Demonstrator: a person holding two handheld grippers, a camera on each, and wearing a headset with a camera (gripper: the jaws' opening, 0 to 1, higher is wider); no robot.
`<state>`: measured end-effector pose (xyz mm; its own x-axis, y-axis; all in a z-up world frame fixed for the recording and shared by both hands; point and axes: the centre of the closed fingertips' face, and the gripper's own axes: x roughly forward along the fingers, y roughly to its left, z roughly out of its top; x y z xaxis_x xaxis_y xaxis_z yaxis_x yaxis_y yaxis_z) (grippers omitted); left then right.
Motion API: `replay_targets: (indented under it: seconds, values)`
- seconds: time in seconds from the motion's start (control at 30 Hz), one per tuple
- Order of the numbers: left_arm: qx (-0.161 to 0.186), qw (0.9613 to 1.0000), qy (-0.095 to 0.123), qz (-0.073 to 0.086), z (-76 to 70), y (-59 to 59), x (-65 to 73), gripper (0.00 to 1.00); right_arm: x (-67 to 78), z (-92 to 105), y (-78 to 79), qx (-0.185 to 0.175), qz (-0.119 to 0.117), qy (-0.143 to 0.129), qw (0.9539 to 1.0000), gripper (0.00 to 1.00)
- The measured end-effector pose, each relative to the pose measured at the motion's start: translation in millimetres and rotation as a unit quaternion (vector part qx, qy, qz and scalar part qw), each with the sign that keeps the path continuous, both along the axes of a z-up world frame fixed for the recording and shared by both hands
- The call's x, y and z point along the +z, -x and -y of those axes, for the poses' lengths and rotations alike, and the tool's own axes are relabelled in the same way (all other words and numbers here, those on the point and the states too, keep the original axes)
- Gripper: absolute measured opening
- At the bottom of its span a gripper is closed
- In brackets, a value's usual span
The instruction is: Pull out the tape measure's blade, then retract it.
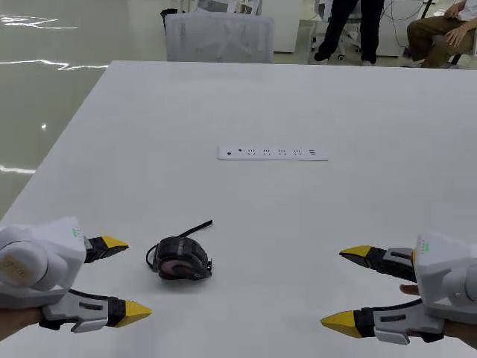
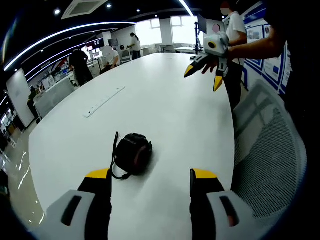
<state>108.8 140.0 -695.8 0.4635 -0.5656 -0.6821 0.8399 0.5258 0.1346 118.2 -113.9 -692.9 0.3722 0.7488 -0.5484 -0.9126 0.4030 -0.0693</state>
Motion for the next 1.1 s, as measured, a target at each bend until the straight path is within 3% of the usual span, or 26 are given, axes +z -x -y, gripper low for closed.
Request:
replay_targets:
  seconds: [0.2,0.47,0.73,1.1]
  values:
    - [-0.013,0.9999,-0.010,-0.004,-6.3,-19.2,-11.7,0.57,-8.8,-12.8,-13.4,0.025,-0.001,0.007,0.9997,0.62]
    - [-0.030,0.9993,-0.021,-0.007,-8.5,-37.0,-16.1,0.55,-15.3,-28.8,-27.9,0.049,-0.001,0.015,0.9987,0.59]
    - [-0.057,0.9976,-0.040,-0.010,5.3,-44.7,-20.8,0.52,-25.2,-43.1,-40.9,0.072,-0.001,0.025,0.9971,0.54]
    - [-0.093,0.9933,-0.066,-0.022,12.2,-55.1,-31.2,0.48,-38.2,-64.1,-58.1,0.092,-0.012,0.030,0.9952,0.45]
